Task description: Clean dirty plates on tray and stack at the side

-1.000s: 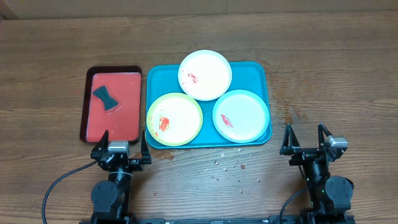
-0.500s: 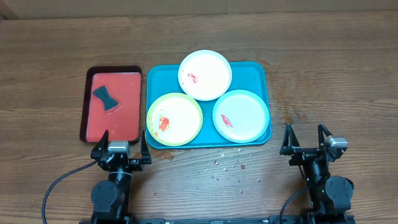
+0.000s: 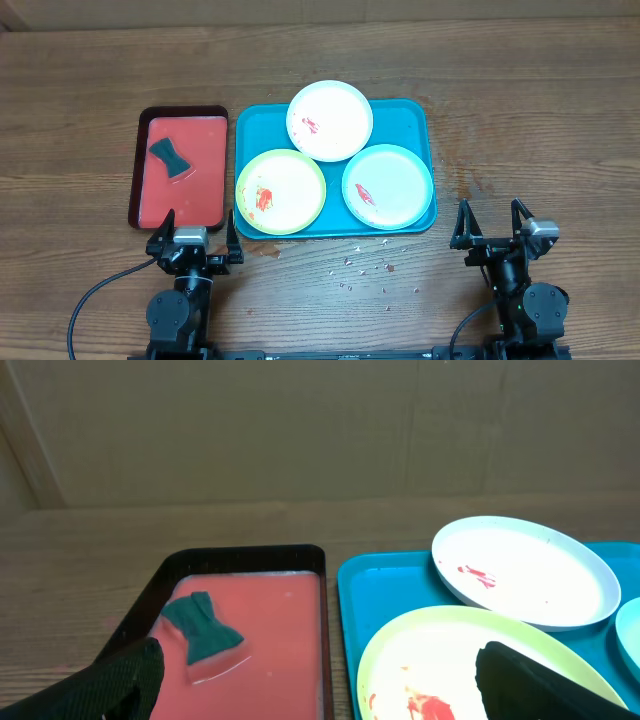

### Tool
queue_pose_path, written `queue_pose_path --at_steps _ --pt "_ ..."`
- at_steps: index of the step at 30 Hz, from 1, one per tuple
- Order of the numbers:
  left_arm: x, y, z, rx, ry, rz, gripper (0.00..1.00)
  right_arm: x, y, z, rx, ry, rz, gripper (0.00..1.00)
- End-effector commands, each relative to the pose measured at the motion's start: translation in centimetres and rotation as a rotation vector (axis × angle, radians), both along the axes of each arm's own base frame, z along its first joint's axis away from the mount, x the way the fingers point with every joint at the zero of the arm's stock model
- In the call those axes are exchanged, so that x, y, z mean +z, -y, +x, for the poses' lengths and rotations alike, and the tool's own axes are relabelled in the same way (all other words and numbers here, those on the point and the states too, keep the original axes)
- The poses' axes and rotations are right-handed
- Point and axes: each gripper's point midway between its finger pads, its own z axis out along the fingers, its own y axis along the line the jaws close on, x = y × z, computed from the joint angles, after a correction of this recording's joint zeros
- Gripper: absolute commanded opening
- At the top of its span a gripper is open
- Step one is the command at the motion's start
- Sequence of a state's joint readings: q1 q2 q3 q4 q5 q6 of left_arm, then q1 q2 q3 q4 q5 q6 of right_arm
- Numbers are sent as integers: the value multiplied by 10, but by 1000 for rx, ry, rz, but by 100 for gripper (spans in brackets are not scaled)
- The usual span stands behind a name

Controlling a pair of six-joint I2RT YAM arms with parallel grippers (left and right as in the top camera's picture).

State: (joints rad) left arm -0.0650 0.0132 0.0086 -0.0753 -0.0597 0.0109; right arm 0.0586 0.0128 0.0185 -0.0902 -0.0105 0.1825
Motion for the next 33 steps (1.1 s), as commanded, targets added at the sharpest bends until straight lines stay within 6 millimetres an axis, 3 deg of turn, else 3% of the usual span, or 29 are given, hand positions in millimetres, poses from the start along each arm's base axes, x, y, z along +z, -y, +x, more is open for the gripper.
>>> queue_pose_path --at_steps 1,20,25,28,33 --pt "1 0 0 -3 7 18 100 -1 3 0 -15 6 -8 100" --pt "2 0 0 -3 14 17 100 -1 3 0 -15 6 -8 100" --pt "8 22 -1 -129 31 -81 100 -1 3 0 -15 6 -8 100" --pt "27 41 -5 -244 102 -94 100 -1 3 0 -15 6 -8 100" --pt "71 43 -11 -261 289 -52 100 -1 3 0 -15 6 -8 100"
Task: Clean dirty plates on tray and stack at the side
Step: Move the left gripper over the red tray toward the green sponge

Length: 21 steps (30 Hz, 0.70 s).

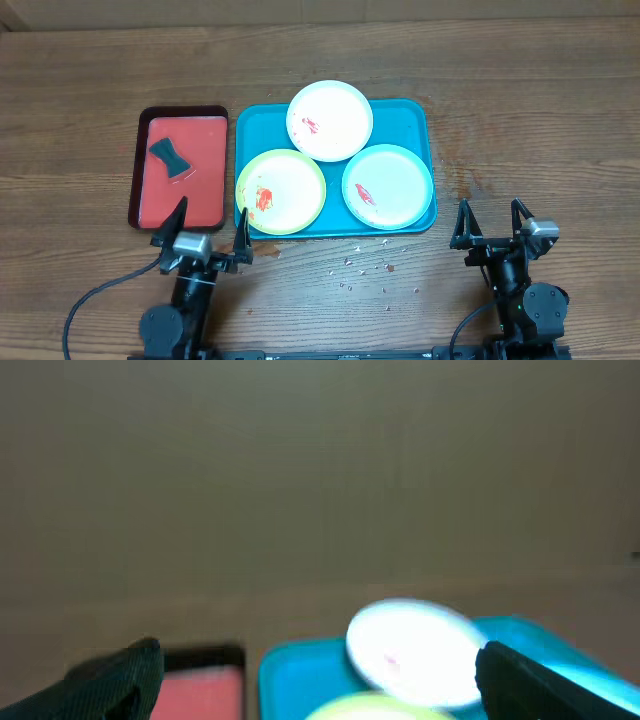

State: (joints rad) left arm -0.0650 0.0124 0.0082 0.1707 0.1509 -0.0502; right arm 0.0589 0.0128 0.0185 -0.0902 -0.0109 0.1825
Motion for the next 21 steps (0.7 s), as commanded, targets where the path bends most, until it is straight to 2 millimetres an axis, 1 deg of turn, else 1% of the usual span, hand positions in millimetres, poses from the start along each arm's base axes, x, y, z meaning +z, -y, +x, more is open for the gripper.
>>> queue_pose_path --at_steps 1,5,6,8,13,15,18,21 --pt "17 7 -6 -40 82 32 100 -1 3 0 -16 6 -8 100" --pt "34 7 -11 -31 165 60 100 -1 3 0 -16 6 -8 100" --pt "43 7 -14 -25 199 74 100 -1 3 0 -16 6 -8 100" --pt "68 5 -22 -10 281 96 100 -1 3 0 -16 6 -8 100" --pt "110 5 -35 6 319 139 100 -1 3 0 -16 6 -8 100" --pt "128 3 -36 28 303 187 100 -1 3 0 -16 6 -8 100" --pt "149 -15 -30 118 201 160 100 -1 3 0 -16 6 -8 100" --pt "168 -23 -12 159 30 171 100 -1 3 0 -16 6 -8 100"
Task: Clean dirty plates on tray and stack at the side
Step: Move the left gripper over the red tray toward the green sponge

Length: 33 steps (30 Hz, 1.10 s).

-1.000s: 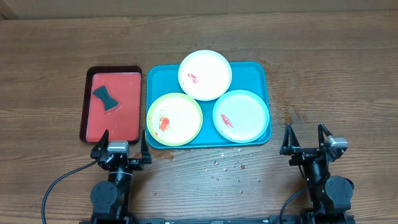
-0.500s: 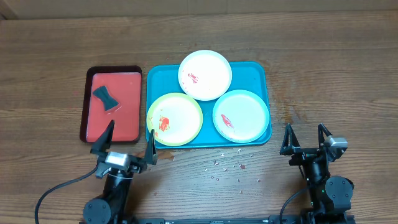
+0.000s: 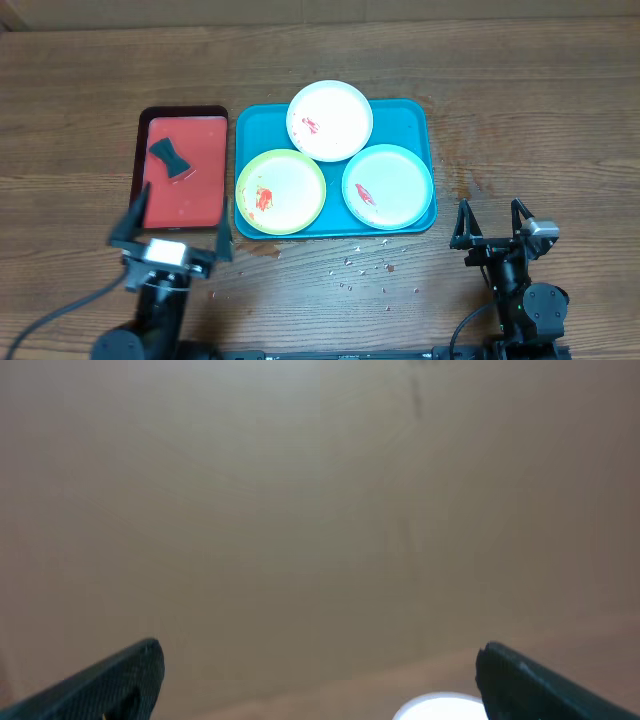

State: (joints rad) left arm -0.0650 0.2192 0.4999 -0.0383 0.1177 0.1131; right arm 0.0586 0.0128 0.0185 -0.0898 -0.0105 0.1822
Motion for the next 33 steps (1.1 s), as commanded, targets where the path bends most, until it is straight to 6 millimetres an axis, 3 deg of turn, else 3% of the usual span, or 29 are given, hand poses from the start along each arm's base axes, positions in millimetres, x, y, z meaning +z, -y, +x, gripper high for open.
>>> queue_pose_path --at_steps 1,4,8,9,11,17,21,25,29,33 --pt "32 -16 19 99 -130 25 100 -1 3 0 -15 6 -7 100" --pt "26 -11 45 81 -363 59 100 -1 3 0 -15 6 -7 100" --pt "-4 -11 78 87 -617 86 100 -1 3 0 -15 6 -8 100" --pt "-8 -18 86 130 -647 76 100 -1 3 0 -15 6 -7 100" --pt "-8 -45 100 299 -715 -104 100 -1 3 0 -15 6 -7 100" --pt "-10 -73 128 382 -921 -208 100 -1 3 0 -15 6 -7 100" --pt "-54 -70 139 370 -1088 -198 100 -1 3 0 -15 6 -7 100" --pt "-78 -101 143 608 -1139 -350 100 -1 3 0 -15 6 -7 100" --pt "-116 -130 153 771 -1201 -552 100 -1 3 0 -15 6 -7 100" --pt "-150 -140 161 827 -1275 -650 100 -1 3 0 -15 6 -8 100"
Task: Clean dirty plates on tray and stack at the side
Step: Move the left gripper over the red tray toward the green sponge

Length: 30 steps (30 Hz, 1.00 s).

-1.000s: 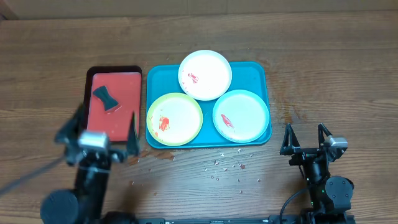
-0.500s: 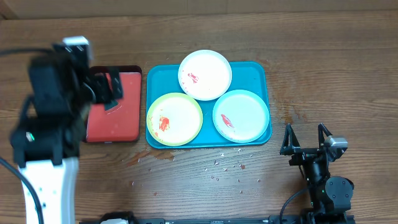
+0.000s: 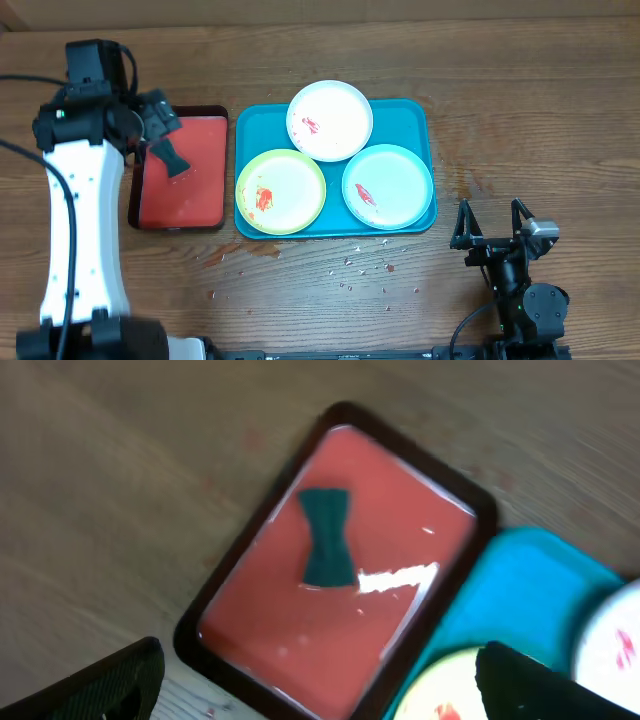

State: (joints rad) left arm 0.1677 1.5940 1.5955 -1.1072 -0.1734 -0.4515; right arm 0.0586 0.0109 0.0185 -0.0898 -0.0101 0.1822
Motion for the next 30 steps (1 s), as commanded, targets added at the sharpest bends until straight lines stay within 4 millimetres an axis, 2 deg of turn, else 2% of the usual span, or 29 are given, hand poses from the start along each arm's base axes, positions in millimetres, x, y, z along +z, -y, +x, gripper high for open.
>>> queue_pose_path --at_steps 1,4,5,14,19,25,27,30 --pt "-24 -11 11 158 -23 -71 100 -2 3 0 -15 4 -8 100" --pt "-49 -5 20 143 -75 -115 100 -2 3 0 -15 4 -7 100" --pt "-64 -3 23 137 -111 -122 100 -2 3 0 -15 4 -7 100" --pt "-136 4 26 134 -293 -181 100 -2 3 0 -15 4 -7 100" --pt "-160 5 30 122 -331 -189 100 -2 3 0 -15 4 -7 100" --pt "-181 13 40 19 -343 -219 100 -2 3 0 -15 4 -7 100" --pt "-195 13 42 17 -359 -222 100 -2 3 0 -15 4 -7 100" --pt "-211 13 40 19 -394 -227 95 -2 3 0 -15 4 -7 100"
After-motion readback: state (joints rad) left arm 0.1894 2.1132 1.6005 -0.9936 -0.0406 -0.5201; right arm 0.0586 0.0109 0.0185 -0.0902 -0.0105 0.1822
